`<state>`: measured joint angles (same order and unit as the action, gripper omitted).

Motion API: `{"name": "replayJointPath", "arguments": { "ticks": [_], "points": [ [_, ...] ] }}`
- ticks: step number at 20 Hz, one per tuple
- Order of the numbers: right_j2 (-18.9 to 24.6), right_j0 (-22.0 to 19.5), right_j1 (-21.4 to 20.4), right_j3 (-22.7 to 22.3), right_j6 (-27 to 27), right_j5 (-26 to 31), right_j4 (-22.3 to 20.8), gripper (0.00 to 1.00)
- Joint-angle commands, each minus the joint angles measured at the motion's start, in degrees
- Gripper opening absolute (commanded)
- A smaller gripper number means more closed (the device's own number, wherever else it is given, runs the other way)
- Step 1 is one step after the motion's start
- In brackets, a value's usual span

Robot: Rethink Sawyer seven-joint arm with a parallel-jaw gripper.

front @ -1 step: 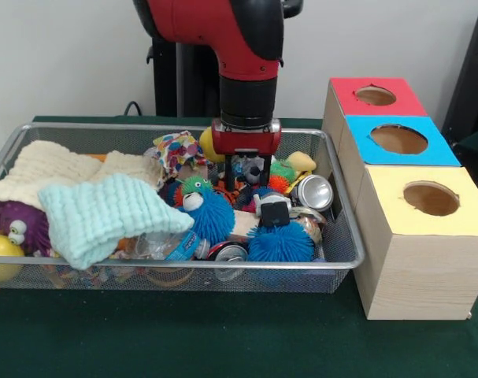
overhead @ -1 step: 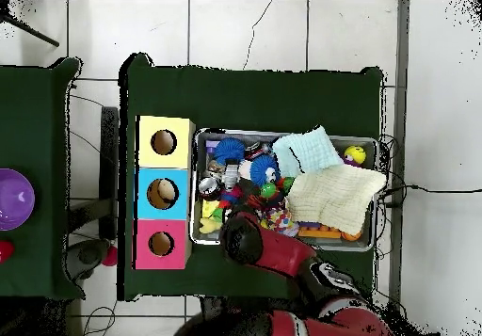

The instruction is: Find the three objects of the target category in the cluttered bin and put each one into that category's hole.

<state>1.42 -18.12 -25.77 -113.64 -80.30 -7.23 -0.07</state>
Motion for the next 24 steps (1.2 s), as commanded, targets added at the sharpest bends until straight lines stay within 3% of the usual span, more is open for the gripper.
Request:
{"name": "replayJointPath", "arguments": {
  "ticks": [1, 14, 21, 24],
  "points": [
    [-11.17, 4.21, 9.63, 11.22, -2.51, -3.13, -3.25, 1.00],
    [-21.12, 13.11, 13.48, 17.45, -1.57, 2.61, -5.93, 1.00],
    [-21.11, 12.71, 14.46, 17.76, -4.40, 1.58, -6.08, 1.00],
    [-16.68, 8.26, 13.57, 15.21, -8.73, -1.31, -5.34, 1.00]
  ]
}}
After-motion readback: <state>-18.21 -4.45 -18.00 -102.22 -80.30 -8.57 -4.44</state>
